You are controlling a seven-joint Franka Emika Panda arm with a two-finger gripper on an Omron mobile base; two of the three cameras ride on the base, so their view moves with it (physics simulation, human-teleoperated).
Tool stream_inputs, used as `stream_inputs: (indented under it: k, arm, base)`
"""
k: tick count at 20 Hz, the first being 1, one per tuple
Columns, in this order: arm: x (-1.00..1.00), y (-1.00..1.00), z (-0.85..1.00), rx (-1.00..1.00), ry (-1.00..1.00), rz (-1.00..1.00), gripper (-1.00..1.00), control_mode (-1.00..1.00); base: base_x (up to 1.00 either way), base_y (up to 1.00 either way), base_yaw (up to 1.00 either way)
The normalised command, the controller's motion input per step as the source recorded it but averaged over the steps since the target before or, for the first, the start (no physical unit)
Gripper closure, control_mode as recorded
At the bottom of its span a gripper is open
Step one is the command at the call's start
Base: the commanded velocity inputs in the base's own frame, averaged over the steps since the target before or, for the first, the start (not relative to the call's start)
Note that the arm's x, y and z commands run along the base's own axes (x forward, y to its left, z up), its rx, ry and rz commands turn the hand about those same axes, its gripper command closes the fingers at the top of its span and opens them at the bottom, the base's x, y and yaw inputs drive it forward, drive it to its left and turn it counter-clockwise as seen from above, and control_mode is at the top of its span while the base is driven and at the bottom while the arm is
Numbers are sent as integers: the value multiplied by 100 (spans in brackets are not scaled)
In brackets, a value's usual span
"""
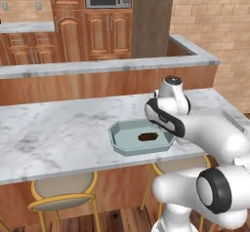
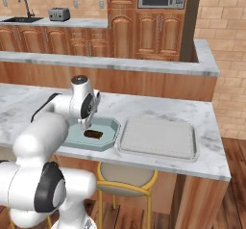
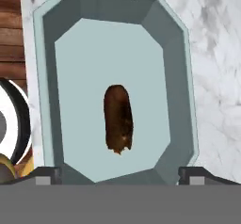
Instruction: Place the cold items (carrot and sweet potato) from the fridge in one tupperware on the dining counter. Place the warm items (kebab skewer and hot dog) in the stove area in another tupperware.
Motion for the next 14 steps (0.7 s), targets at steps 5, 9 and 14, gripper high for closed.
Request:
stream_inputs:
  k: [5, 9, 14]
  arm:
    - [-64, 1, 70, 20, -4, -32, -100, -100]
    - [-59, 4, 51, 10, -5, -40, -100, -100]
    - [-56, 3, 31, 4, -8, -37, -100, -100]
  base:
    - [0, 0, 0]
    - [0, 0, 0]
    - [0, 0, 0]
